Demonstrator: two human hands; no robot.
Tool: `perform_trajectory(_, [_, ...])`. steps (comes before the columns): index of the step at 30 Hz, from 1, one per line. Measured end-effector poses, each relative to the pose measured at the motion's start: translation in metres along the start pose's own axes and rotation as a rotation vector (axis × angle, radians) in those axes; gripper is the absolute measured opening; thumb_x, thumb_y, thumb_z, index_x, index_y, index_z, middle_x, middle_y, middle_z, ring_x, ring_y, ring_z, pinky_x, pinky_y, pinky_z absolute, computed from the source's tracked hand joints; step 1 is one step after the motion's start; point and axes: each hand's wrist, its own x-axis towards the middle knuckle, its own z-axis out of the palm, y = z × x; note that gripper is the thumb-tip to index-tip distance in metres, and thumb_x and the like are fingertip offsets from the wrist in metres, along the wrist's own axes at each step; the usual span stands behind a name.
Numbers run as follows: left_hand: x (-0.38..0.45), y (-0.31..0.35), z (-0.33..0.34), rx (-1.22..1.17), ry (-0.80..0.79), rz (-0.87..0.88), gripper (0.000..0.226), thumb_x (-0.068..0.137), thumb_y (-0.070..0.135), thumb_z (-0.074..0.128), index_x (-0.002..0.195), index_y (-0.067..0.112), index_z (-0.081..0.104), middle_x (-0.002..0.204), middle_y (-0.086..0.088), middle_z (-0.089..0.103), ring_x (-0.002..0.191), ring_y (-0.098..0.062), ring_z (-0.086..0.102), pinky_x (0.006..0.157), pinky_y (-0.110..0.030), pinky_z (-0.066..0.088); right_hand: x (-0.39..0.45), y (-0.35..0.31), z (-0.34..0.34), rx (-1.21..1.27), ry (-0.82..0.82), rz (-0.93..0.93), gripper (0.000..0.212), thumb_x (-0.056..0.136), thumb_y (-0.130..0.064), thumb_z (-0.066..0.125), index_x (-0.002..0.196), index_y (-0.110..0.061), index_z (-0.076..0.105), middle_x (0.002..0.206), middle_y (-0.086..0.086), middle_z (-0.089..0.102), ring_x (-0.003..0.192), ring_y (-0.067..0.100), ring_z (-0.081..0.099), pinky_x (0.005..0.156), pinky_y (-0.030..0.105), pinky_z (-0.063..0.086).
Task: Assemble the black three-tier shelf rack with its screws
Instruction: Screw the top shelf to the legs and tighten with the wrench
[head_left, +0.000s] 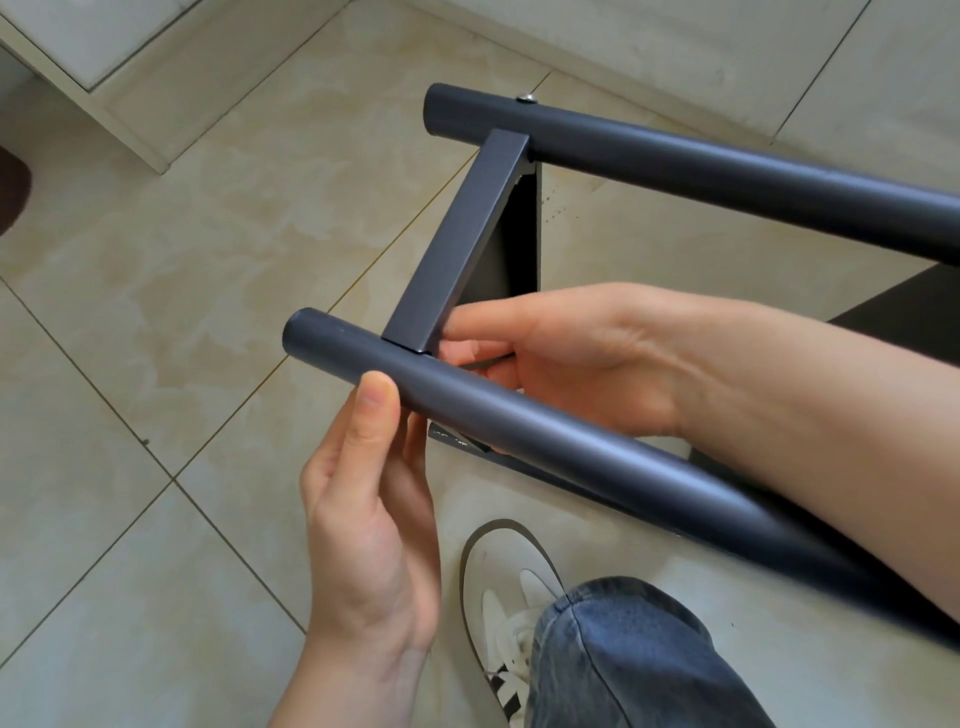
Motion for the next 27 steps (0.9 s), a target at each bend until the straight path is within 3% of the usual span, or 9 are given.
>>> perform_trajectory(3, [0.0,-0.001,0.001,0.012,0.004,0.002,0.03,0.086,0.04,0.059,0.09,0.022,0.082,0.1,-0.003,0.076,0.1,-0.015,0.071,0.09,-0.023,0.055,-0.006,-0.005,-0.004,0.047,-0.025,0.041,0.013,0.084,-0.03,0.067,0.079,-0.017,0.067,0.072,-0.001,0.064,0.061,0.014,0.061,0.064,0.021,0.054])
perform_trajectory(6, [0.0,0.0,0.003,0.019,-0.005,0.009,0.028,0.08,0.044,0.063,0.088,0.025,0.082,0.097,0.002,0.077,0.098,-0.011,0.071,0.086,-0.02,0.054,-0.007,-0.004,-0.005,0.01,-0.014,0.046,0.023,0.068,-0.032,0.072,0.086,-0.019,0.067,0.075,-0.003,0.063,0.066,0.013,0.061,0.065,0.022,0.055])
perform_trajectory(9, [-0.001,0.0,0.003,0.015,0.002,0.01,0.031,0.075,0.046,0.065,0.088,0.024,0.083,0.099,0.0,0.077,0.101,-0.013,0.071,0.091,-0.022,0.054,-0.002,0.001,-0.001,-0.024,0.028,0.028,0.022,0.087,-0.037,0.066,0.072,-0.02,0.063,0.068,-0.004,0.062,0.061,0.011,0.059,0.061,0.019,0.053])
perform_trajectory(12, [-0.001,-0.002,0.002,0.018,0.011,0.013,0.03,0.083,0.042,0.061,0.088,0.022,0.083,0.1,-0.001,0.077,0.103,-0.016,0.071,0.096,-0.027,0.052,0.002,0.002,0.002,0.028,0.059,-0.048,0.023,0.095,-0.034,0.06,0.077,-0.02,0.061,0.066,-0.005,0.061,0.06,0.009,0.056,0.059,0.017,0.052])
perform_trajectory(15, [-0.001,-0.002,0.003,0.017,0.029,0.0,0.031,0.083,0.043,0.061,0.089,0.021,0.082,0.1,-0.004,0.076,0.107,-0.022,0.069,0.105,-0.036,0.047,-0.002,-0.004,-0.003,0.059,0.045,-0.04,0.02,0.093,-0.028,0.062,0.075,-0.018,0.063,0.061,-0.005,0.064,0.059,0.009,0.058,0.064,0.02,0.052])
perform_trajectory(18, [0.001,0.001,0.007,0.031,-0.01,0.024,0.029,0.078,0.046,0.063,0.084,0.025,0.082,0.094,0.003,0.077,0.097,-0.011,0.071,0.091,-0.022,0.053,-0.008,-0.01,-0.007,0.04,0.008,0.019,0.008,0.08,-0.023,0.069,0.08,-0.016,0.064,0.062,-0.004,0.065,0.06,0.011,0.061,0.065,0.021,0.053])
perform_trajectory(21, [0.001,0.001,0.009,0.031,-0.02,0.04,0.029,0.079,0.045,0.062,0.086,0.026,0.083,0.095,0.004,0.077,0.096,-0.01,0.071,0.088,-0.02,0.053,-0.007,-0.008,-0.005,-0.014,0.01,0.045,0.018,0.081,-0.032,0.068,0.072,-0.017,0.066,0.068,-0.003,0.063,0.06,0.011,0.06,0.062,0.019,0.053])
perform_trajectory(24, [0.001,-0.002,0.007,0.035,-0.019,0.042,0.031,0.086,0.043,0.057,0.087,0.024,0.083,0.098,-0.001,0.077,0.1,-0.014,0.071,0.09,-0.021,0.053,0.002,-0.001,-0.003,-0.042,0.017,0.001,0.05,0.095,-0.039,0.057,0.049,-0.02,0.061,0.057,-0.005,0.059,0.046,0.008,0.054,0.049,0.014,0.048])
perform_trajectory(27, [0.001,-0.001,0.006,0.037,-0.04,0.024,0.034,0.085,0.044,0.058,0.09,0.021,0.083,0.104,-0.008,0.077,0.105,-0.019,0.071,0.092,-0.024,0.053,0.001,-0.001,-0.005,-0.001,0.009,-0.006,0.041,0.095,-0.038,0.056,0.059,-0.018,0.061,0.062,-0.003,0.06,0.052,0.01,0.054,0.054,0.016,0.049])
